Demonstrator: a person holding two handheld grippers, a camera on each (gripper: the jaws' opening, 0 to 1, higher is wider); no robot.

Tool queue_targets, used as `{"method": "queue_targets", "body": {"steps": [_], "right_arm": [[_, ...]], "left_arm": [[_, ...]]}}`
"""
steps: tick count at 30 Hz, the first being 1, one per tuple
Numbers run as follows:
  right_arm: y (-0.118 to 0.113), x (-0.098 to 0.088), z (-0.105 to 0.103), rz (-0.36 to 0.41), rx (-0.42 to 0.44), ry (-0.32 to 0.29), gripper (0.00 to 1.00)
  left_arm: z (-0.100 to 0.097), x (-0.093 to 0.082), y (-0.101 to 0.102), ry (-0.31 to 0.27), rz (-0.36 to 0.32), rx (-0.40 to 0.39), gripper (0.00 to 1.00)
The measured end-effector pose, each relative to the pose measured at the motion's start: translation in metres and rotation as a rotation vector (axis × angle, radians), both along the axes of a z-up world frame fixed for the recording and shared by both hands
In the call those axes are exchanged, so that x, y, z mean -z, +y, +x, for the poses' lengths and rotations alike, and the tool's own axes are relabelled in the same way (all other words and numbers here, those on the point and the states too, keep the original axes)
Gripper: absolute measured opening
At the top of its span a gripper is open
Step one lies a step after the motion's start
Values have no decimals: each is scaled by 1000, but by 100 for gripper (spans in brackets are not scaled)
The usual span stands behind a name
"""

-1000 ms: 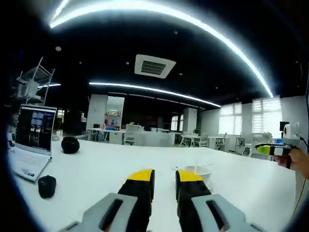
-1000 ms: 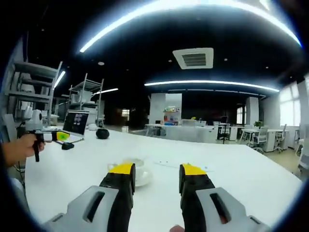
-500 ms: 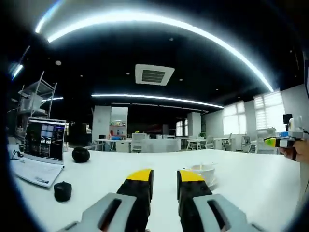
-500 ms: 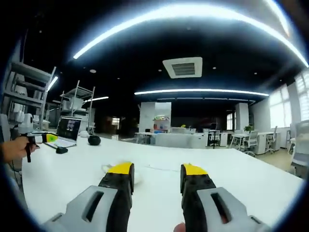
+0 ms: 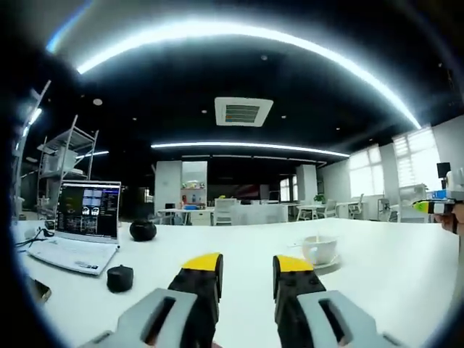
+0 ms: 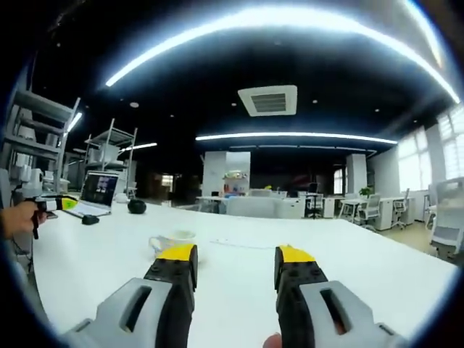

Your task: Tidy tabletop coffee trays, cups and spoons，present forward

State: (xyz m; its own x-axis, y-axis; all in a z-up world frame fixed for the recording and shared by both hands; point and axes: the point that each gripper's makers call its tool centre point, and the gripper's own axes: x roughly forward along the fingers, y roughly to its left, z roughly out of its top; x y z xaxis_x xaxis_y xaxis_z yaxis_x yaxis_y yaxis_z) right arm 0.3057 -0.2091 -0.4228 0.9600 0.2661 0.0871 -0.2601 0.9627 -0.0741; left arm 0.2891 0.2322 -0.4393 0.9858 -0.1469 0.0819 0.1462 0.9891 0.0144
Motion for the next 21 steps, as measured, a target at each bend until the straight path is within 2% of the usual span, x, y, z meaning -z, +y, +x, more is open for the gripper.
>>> {"method": "queue_targets", "body": {"steps": [3, 9, 13, 17, 21], "right_arm": [[-6, 6, -4, 9, 29, 9, 47], [-21, 14, -12, 34, 82, 15, 61], [-27, 22, -16, 37, 98, 27, 65], [-31, 26, -19, 56, 112, 36, 71], [-31, 28, -19, 89, 108, 47, 71]], "left_arm": [[-3, 3, 4, 0, 32, -22, 34], [-9, 5, 17, -9, 21, -70, 42], [-9, 7, 22, -6, 24, -91, 51], [-8, 12, 28, -2, 39, -106, 56], [-9, 13, 34, -9, 31, -124, 57]]}}
